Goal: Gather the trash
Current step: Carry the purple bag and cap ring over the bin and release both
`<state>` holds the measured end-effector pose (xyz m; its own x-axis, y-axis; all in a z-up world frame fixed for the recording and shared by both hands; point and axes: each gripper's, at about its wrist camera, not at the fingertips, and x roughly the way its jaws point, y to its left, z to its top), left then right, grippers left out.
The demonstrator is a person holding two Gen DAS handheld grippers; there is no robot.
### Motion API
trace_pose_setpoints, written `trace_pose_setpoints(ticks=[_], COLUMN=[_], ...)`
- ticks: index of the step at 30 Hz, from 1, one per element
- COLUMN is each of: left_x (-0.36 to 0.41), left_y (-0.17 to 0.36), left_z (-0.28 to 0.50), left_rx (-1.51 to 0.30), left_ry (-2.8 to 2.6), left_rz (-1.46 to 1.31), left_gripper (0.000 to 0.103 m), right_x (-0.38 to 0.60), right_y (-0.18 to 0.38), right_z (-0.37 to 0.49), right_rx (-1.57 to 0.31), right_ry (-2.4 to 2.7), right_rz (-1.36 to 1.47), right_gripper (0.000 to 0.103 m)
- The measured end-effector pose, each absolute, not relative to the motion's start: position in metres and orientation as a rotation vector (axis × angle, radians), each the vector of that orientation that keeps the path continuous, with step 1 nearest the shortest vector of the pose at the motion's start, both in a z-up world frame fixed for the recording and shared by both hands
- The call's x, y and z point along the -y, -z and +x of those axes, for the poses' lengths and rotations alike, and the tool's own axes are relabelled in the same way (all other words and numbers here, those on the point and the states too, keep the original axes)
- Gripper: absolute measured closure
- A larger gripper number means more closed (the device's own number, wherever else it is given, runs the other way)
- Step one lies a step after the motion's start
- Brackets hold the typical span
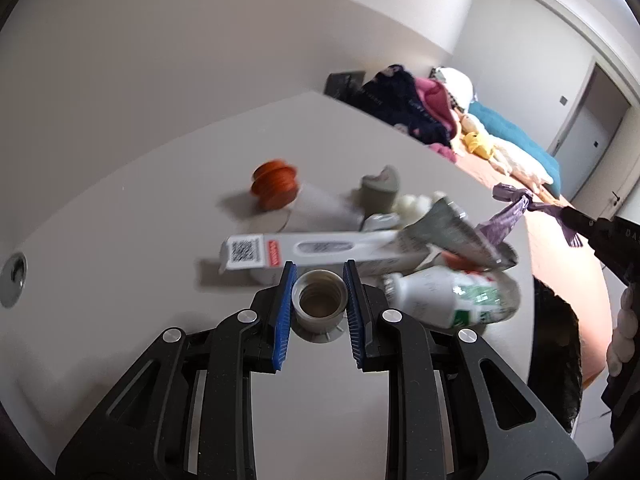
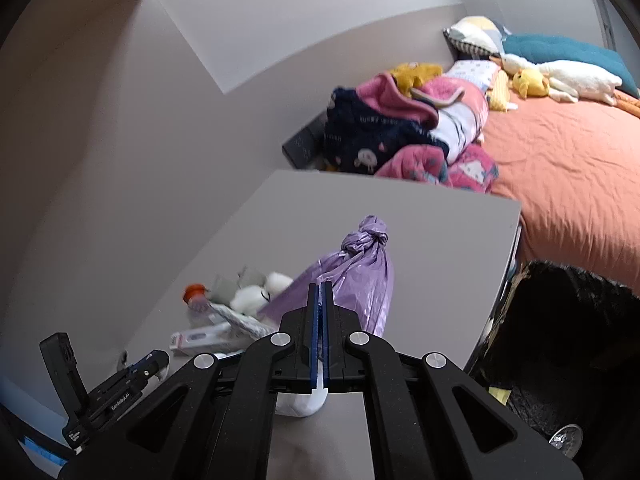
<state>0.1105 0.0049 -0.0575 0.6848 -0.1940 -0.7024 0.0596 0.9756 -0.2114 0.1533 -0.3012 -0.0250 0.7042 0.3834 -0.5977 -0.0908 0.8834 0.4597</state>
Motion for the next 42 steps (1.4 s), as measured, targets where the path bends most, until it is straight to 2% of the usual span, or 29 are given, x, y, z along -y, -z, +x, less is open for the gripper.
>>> trace_pose_setpoints(ticks=[12, 42], left_x=[0.043, 0.222], left_y=[0.033, 0.016], left_z=[0.109, 0.092], left_rx=[-0.759, -0.760], left_ry=[0.252, 0.669], left_rz=[-0.133, 0.003], left_gripper=[0.079, 0.079], right_x=[0.339, 0.460], right_y=[-0.003, -0.016], right_z=[0.124, 0.019], right_rx=[-0.665, -0.591], right_ry=[-0.228, 0.027], right_rz=[0.439, 0.482], right_gripper=[0.101, 0.101])
